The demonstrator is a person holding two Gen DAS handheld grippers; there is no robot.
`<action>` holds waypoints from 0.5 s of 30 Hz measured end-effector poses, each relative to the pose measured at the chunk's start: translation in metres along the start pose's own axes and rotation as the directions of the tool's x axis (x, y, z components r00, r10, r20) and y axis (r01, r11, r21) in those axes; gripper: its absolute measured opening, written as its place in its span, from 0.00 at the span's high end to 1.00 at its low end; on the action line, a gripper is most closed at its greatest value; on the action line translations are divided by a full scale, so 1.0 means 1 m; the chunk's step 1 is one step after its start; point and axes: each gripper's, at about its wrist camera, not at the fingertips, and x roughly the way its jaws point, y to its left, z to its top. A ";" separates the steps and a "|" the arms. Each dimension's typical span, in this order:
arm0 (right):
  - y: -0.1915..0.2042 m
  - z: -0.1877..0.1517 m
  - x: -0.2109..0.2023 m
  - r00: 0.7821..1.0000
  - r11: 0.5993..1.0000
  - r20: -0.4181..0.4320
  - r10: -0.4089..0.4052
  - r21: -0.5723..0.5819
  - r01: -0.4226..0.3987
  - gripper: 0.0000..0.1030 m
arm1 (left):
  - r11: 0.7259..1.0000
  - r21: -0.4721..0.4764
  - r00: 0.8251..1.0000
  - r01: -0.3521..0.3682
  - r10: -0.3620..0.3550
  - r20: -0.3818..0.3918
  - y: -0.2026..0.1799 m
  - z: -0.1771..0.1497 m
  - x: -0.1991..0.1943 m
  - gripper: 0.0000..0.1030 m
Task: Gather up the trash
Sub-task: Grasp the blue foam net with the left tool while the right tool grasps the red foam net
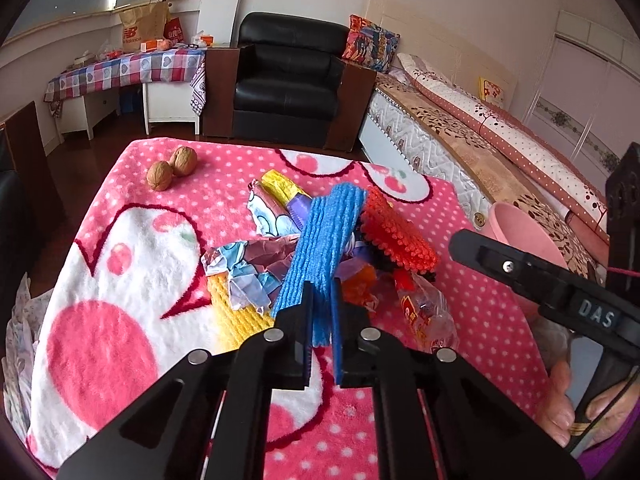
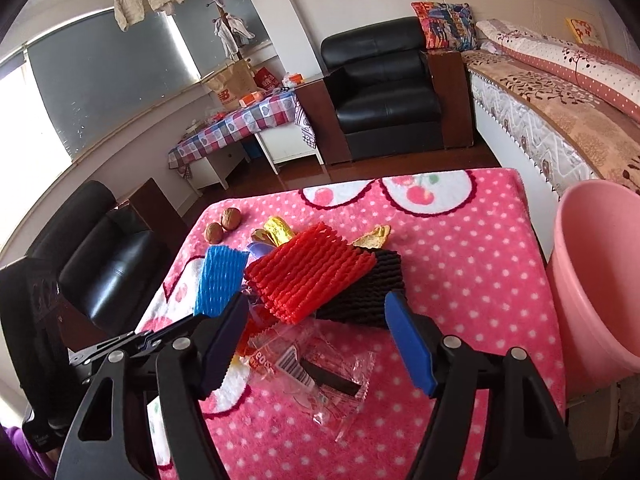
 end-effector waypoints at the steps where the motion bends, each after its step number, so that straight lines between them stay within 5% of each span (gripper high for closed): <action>1: 0.001 0.002 0.006 1.000 1.000 -0.010 -0.002 0.003 0.002 0.34 | 1.000 -0.007 1.000 0.005 -0.005 0.002 0.003 -0.001 -0.001 0.93; 5: -0.001 0.005 0.030 0.997 0.999 -0.071 -0.028 0.029 0.031 0.36 | 1.000 -0.025 1.000 0.015 -0.015 0.005 0.011 -0.002 -0.005 0.93; 8: -0.004 0.005 0.044 0.993 0.998 -0.116 -0.035 0.050 0.041 0.51 | 0.999 -0.030 1.000 0.022 -0.021 0.012 0.014 -0.004 -0.010 0.93; 10: -0.003 0.004 0.047 0.991 0.998 -0.132 -0.028 0.046 0.035 0.73 | 0.999 -0.034 1.000 0.023 -0.023 0.015 0.015 -0.004 -0.012 0.93; 15: -0.001 0.001 0.029 0.996 0.999 -0.087 -0.016 0.032 0.019 0.85 | 0.999 -0.026 0.998 0.047 -0.046 0.038 0.013 -0.002 -0.020 0.93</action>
